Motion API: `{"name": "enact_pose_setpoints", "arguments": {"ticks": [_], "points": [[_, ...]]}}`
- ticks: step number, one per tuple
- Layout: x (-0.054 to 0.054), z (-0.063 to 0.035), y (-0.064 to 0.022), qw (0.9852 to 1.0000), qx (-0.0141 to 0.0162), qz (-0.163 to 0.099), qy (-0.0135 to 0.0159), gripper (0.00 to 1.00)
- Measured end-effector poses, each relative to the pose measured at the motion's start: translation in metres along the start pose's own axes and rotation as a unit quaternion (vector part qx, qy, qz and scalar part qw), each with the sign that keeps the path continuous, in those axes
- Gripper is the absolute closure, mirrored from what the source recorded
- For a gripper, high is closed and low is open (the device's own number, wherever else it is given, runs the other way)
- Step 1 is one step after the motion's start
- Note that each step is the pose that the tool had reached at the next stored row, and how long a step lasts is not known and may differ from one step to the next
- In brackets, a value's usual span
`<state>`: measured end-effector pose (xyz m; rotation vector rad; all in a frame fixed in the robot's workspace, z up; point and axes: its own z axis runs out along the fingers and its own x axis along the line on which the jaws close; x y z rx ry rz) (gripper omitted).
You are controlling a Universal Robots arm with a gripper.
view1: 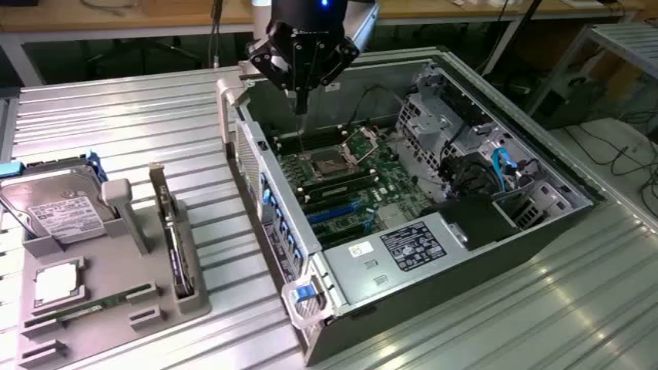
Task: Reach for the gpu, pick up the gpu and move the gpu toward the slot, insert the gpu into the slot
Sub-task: 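Reach for the gpu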
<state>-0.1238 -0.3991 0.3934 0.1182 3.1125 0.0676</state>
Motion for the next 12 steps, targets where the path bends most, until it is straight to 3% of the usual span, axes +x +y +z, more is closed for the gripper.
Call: {"name": "enact_pose_setpoints", "arguments": {"ticks": [5,12], "points": [[0.016,-0.0004,-0.0019,1.0000,0.0000,0.000,0.0000,0.89],[0.025,-0.0007,-0.0031,1.0000,-0.0001,-0.001,0.0000,0.89]]}}
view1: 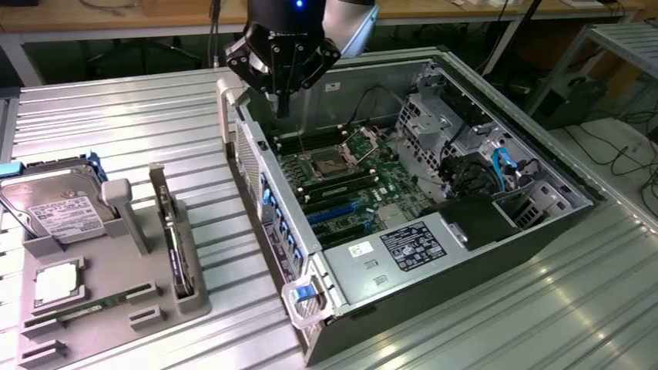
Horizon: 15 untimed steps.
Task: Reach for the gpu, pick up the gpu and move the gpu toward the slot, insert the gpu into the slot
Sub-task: 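Reach for the gpu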
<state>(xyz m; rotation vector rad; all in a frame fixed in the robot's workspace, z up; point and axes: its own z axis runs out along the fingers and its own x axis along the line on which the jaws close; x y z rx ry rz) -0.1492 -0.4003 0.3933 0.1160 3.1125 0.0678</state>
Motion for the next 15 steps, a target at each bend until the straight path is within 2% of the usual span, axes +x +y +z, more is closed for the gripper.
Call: {"name": "enact_pose_setpoints", "arguments": {"ticks": [15], "points": [[0.018,-0.0005,-0.0023,1.0000,0.0000,-0.001,0.0001,0.89]]}}
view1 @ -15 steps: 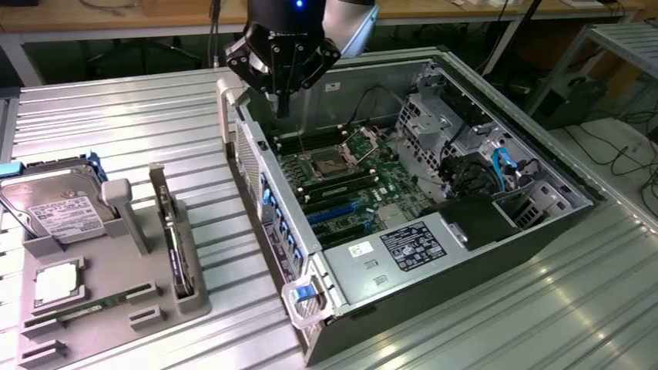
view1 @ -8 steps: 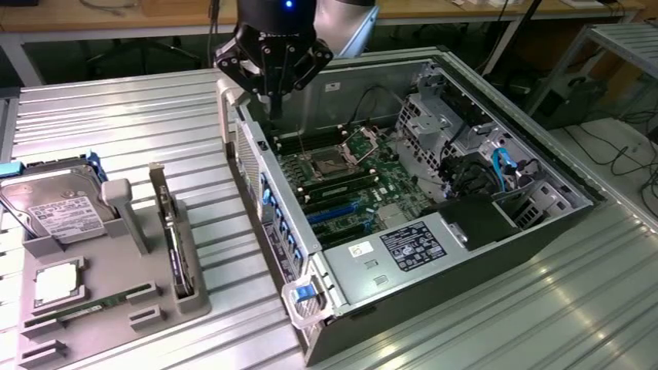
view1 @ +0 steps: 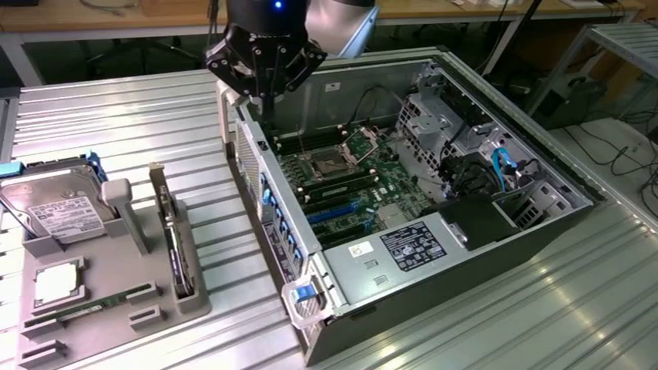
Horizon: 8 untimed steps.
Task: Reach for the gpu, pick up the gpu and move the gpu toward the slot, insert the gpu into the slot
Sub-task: 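Reach for the gpu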
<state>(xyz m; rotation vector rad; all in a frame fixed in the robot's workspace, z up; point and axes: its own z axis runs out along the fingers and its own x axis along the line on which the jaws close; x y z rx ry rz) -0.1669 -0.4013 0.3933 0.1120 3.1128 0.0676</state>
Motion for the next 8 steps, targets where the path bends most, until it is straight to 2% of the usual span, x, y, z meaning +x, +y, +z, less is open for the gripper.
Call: {"name": "enact_pose_setpoints", "arguments": {"ticks": [8], "points": [[0.012,-0.0004,-0.0025,1.0000,-0.0001,-0.001,0.0001,0.89]]}}
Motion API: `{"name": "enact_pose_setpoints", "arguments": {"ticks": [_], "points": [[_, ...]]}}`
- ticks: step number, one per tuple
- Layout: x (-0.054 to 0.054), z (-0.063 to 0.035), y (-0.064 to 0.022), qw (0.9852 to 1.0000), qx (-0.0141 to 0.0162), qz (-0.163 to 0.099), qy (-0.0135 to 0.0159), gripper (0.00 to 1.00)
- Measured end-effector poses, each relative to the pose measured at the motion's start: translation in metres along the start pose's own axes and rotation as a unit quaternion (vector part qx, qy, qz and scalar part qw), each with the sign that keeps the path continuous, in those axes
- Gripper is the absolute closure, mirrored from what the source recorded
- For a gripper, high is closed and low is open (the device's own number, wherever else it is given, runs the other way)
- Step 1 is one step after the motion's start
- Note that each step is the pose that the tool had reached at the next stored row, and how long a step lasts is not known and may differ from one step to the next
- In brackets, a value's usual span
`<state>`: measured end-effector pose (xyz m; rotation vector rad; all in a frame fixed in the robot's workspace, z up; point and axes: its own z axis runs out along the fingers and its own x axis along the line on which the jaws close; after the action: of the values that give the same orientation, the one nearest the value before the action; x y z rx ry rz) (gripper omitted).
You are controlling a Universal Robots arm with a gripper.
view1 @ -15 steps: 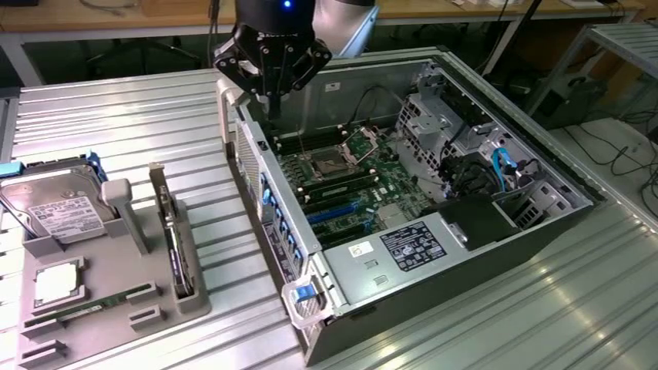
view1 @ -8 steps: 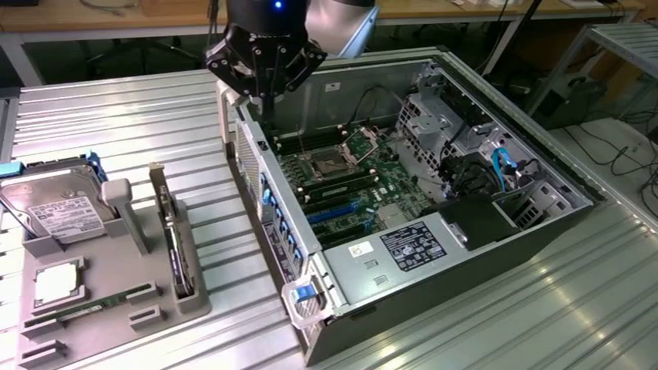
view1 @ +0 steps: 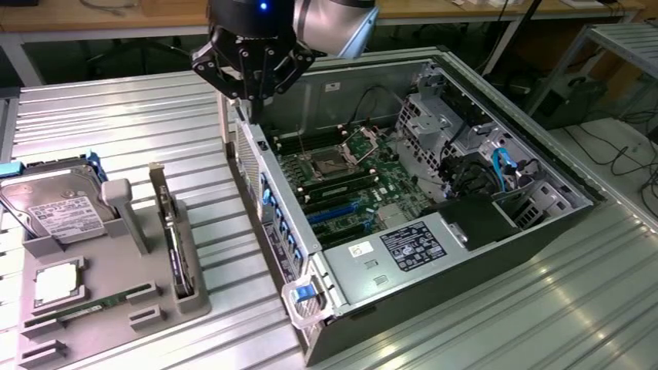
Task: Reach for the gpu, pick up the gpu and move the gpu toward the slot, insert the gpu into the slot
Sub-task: 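Reach for the gpu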
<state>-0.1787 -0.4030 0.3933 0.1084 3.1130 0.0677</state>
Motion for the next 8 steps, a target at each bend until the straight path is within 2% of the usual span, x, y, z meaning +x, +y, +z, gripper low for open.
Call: {"name": "enact_pose_setpoints", "arguments": {"ticks": [3,8], "points": [[0.010,-0.0003,-0.0030,1.0000,-0.0001,-0.002,0.0000,0.89],[0.017,-0.0008,-0.0090,1.0000,-0.0002,-0.006,0.0002,0.89]]}}
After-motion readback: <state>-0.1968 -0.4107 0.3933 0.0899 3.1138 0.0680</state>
